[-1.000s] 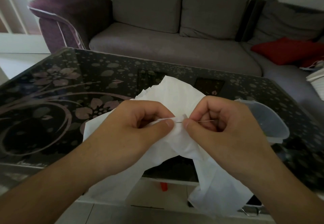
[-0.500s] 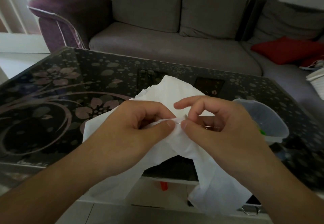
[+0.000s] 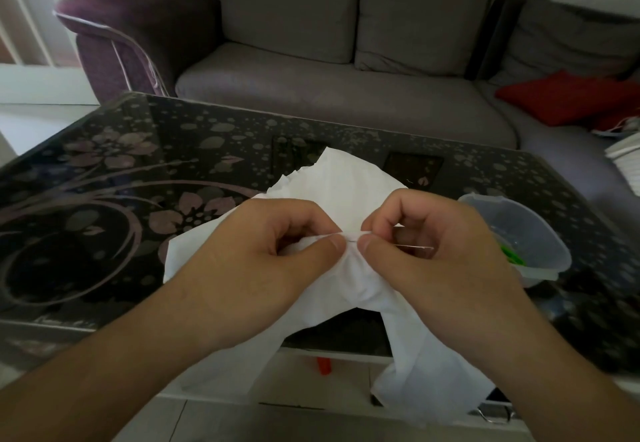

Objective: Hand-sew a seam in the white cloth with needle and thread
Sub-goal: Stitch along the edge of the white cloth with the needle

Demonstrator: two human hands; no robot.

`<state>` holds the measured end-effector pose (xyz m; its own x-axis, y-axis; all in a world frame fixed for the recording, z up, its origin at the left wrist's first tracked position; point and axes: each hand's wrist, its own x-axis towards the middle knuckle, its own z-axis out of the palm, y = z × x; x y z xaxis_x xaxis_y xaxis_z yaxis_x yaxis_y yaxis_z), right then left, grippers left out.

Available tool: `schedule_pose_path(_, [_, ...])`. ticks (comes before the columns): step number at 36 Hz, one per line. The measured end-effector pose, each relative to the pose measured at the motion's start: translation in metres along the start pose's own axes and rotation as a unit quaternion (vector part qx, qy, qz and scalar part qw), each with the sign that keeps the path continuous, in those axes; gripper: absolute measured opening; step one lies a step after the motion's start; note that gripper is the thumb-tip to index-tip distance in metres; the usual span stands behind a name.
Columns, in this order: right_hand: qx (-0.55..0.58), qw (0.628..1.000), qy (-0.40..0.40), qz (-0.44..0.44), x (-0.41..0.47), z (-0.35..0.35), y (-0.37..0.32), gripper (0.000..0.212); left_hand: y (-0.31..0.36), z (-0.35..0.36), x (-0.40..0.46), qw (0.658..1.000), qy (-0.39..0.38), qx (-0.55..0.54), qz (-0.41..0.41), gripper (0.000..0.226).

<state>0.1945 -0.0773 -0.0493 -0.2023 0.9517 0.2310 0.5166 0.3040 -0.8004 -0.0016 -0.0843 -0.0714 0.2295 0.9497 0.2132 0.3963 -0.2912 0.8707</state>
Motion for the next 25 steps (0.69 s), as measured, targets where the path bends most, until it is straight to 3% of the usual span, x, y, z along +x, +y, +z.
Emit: schedule_pose_path(25, [0.008, 0.999, 0.037, 0.019, -0.0017, 0.0047, -0.0030, 0.018, 0.0065, -0.0010, -0.0002, 1.000, -0.002, 0.006, -0.015, 0.017])
